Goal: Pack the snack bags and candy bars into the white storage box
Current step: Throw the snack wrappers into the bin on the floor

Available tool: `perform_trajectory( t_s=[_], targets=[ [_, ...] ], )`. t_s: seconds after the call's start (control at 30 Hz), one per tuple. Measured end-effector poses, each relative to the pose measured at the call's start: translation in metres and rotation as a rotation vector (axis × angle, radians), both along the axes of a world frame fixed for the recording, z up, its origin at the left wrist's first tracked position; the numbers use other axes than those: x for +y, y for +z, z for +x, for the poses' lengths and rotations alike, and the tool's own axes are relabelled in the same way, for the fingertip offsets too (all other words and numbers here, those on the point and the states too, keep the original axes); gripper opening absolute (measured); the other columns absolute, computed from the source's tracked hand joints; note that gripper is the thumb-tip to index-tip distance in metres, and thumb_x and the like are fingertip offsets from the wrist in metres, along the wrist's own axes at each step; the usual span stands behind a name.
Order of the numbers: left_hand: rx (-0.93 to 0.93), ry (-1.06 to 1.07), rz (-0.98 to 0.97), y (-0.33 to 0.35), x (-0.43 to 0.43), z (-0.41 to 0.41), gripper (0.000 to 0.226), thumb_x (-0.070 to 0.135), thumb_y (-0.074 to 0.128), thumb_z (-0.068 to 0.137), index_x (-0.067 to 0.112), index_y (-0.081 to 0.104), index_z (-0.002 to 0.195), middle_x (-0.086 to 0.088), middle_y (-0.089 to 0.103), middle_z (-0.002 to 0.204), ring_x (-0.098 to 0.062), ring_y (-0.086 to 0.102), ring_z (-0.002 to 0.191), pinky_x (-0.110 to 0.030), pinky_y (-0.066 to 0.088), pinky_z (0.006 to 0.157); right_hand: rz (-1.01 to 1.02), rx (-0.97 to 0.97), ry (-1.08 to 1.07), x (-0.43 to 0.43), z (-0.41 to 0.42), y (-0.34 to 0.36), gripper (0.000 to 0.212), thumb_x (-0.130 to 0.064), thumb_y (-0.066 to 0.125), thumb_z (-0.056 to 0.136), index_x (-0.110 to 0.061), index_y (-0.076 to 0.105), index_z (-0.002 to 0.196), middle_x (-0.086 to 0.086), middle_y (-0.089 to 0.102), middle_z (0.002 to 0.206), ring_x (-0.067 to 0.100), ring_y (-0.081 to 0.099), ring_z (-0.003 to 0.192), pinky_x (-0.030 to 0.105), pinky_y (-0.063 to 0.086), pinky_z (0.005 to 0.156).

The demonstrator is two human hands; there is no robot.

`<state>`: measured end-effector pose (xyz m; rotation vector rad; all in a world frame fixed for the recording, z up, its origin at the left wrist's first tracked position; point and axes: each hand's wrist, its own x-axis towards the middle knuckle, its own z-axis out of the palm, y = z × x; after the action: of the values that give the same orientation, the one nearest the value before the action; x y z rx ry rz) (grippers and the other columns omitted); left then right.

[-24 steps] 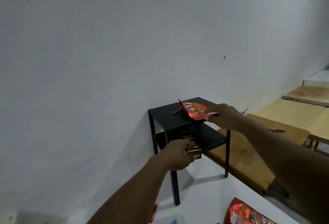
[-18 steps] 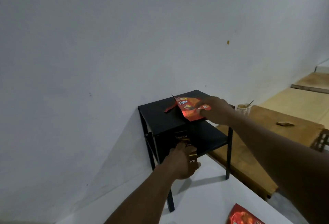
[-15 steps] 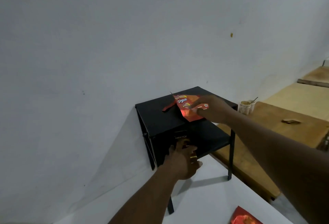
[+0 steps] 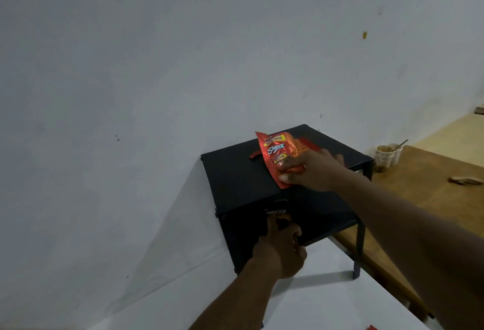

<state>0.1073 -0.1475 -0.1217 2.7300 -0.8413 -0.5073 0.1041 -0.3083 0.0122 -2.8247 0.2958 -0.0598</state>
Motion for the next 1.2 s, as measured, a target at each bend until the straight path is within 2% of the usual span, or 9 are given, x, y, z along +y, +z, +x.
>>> perform_trajectory(
  t_s=[0.13, 0.27, 0.4, 0.63, 0.77, 0.87, 0.97, 1.07, 1.2],
  targets=[
    [-0.015, 0.010, -0.063, 0.002, 0.016, -0.016, 0.039, 0.051, 0.049, 0.086, 0.047, 0.039, 0.123, 0.004, 0.008, 0.154, -0.036, 0.051, 0.120, -0.043, 0.043, 0.105, -0.042, -0.157, -0.045, 0.016, -0.011, -0.007, 0.042, -0.065, 0.052, 0.086, -0.052, 0.055, 0.125, -0.004, 0.045, 0.143, 0.027, 0.033, 0.135, 0.053, 0.023, 0.107],
    [-0.070, -0.041, -0.201, 0.006, 0.045, -0.035, 0.047, 0.050, 0.057, 0.084, 0.043, 0.045, 0.129, 0.001, 0.022, 0.152, -0.032, 0.056, 0.116, -0.041, 0.050, 0.101, -0.055, -0.228, -0.038, 0.028, -0.025, -0.007, 0.038, -0.052, 0.057, 0.090, -0.048, 0.055, 0.127, -0.002, 0.051, 0.137, 0.027, 0.041, 0.130, 0.052, 0.029, 0.106],
    [-0.026, -0.058, -0.278, 0.022, 0.082, -0.060, 0.049, 0.044, 0.065, 0.085, 0.040, 0.048, 0.131, 0.004, 0.024, 0.152, -0.030, 0.051, 0.122, -0.034, 0.046, 0.103, -0.056, -0.265, -0.010, 0.052, -0.046, -0.002, 0.037, -0.039, 0.059, 0.092, -0.041, 0.056, 0.129, 0.004, 0.051, 0.137, 0.028, 0.045, 0.126, 0.052, 0.035, 0.104],
    [-0.037, -0.073, -0.398, 0.063, 0.177, -0.127, 0.044, 0.042, 0.065, 0.084, 0.039, 0.052, 0.126, 0.004, 0.031, 0.148, -0.027, 0.054, 0.117, -0.039, 0.049, 0.098, -0.032, -0.307, 0.090, 0.154, -0.092, 0.030, 0.040, -0.041, 0.062, 0.091, -0.039, 0.055, 0.130, 0.005, 0.052, 0.137, 0.029, 0.048, 0.126, 0.058, 0.038, 0.105],
    [-0.124, -0.012, -0.410, 0.087, 0.274, -0.165, 0.045, 0.046, 0.062, 0.081, 0.037, 0.053, 0.124, 0.000, 0.041, 0.142, -0.020, 0.054, 0.113, -0.038, 0.050, 0.096, -0.012, -0.328, 0.218, 0.253, -0.121, 0.050, 0.038, -0.042, 0.062, 0.090, -0.039, 0.057, 0.127, 0.003, 0.055, 0.135, 0.027, 0.052, 0.123, 0.057, 0.044, 0.101],
    [-0.223, 0.112, -0.382, 0.101, 0.377, -0.194, 0.053, 0.052, 0.054, 0.074, 0.038, 0.052, 0.125, -0.002, 0.042, 0.141, -0.024, 0.053, 0.116, -0.044, 0.050, 0.098, 0.047, -0.333, 0.358, 0.351, -0.138, 0.062, 0.035, -0.038, 0.062, 0.091, -0.037, 0.060, 0.126, 0.003, 0.057, 0.130, 0.026, 0.056, 0.119, 0.049, 0.049, 0.099],
    [-0.285, 0.325, -0.371, 0.107, 0.504, -0.234, 0.051, 0.046, 0.058, 0.079, 0.038, 0.052, 0.129, -0.001, 0.038, 0.145, -0.025, 0.052, 0.120, -0.042, 0.049, 0.101, 0.115, -0.349, 0.525, 0.475, -0.158, 0.070, 0.034, -0.034, 0.063, 0.091, -0.032, 0.062, 0.125, 0.005, 0.057, 0.129, 0.026, 0.055, 0.119, 0.040, 0.048, 0.098],
    [-0.312, 0.603, -0.331, 0.098, 0.642, -0.290, 0.051, 0.052, 0.052, 0.074, 0.044, 0.055, 0.125, 0.003, 0.040, 0.143, -0.024, 0.053, 0.120, -0.040, 0.049, 0.100, 0.217, -0.309, 0.734, 0.609, -0.188, 0.065, 0.031, -0.033, 0.066, 0.089, -0.034, 0.066, 0.120, 0.004, 0.060, 0.123, 0.024, 0.056, 0.116, 0.037, 0.047, 0.095],
    [-0.314, 0.977, -0.282, 0.061, 0.801, -0.394, 0.042, 0.050, 0.055, 0.080, 0.044, 0.058, 0.121, 0.007, 0.047, 0.136, -0.017, 0.054, 0.114, -0.026, 0.045, 0.088, 0.309, -0.159, 1.041, 0.784, -0.250, 0.034, 0.031, -0.033, 0.067, 0.087, -0.037, 0.066, 0.118, 0.000, 0.062, 0.120, 0.020, 0.058, 0.112, 0.032, 0.047, 0.090]
  ],
)
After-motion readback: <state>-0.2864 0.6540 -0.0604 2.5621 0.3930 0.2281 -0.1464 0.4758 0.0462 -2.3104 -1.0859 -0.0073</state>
